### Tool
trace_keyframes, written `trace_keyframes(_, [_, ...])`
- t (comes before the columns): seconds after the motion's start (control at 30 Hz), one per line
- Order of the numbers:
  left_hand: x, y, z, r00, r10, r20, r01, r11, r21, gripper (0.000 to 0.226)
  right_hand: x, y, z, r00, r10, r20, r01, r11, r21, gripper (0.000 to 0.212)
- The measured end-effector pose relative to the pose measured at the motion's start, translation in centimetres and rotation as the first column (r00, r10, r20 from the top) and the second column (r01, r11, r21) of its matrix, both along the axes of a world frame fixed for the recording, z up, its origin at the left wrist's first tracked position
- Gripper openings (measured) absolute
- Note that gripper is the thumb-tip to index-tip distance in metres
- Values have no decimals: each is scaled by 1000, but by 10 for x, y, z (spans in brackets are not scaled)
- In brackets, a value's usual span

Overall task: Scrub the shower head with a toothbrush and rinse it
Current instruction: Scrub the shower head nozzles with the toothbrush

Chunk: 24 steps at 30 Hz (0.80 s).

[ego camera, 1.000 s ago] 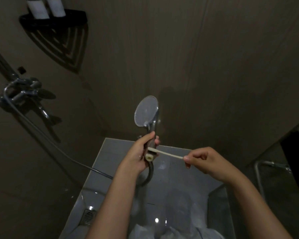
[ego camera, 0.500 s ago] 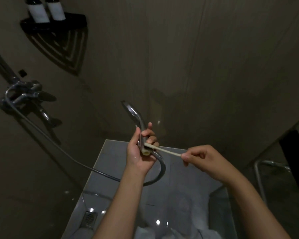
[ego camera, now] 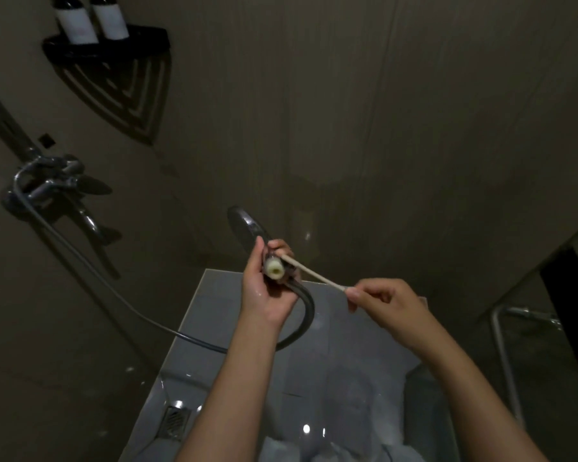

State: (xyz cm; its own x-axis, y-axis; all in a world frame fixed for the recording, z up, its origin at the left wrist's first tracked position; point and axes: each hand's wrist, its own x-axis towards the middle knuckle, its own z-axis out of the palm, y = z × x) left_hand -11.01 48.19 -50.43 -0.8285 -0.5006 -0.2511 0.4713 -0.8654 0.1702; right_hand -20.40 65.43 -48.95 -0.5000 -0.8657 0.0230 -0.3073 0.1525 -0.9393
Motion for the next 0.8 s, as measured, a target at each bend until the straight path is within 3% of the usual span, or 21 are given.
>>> trace_keyframes(0.13, [-7,-4,4,932,109,346,-114,993,-6,29,-1,4,1,990,-142,-6,141,987,-83,24])
trace_keyframes(0.27, [-10,-2,-3,883,131,452,-149,989,5,50,8,2,0,977,-180,-118,175,983,-55,20])
trace_keyframes(0.47, [-10,-6,1,868,71,492,-140,985,105,19,14,-5,-2,865,-240,-441,270,963,7,29])
trace_keyframes(0.7, [-7,2,6,897,-38,440,-45,983,176,26,16,-15,3,878,-225,-422,235,971,-29,34])
trace_keyframes(0.8, [-2,1,6,925,-99,367,13,973,231,21,7,-10,9,881,-256,-399,254,965,-60,24])
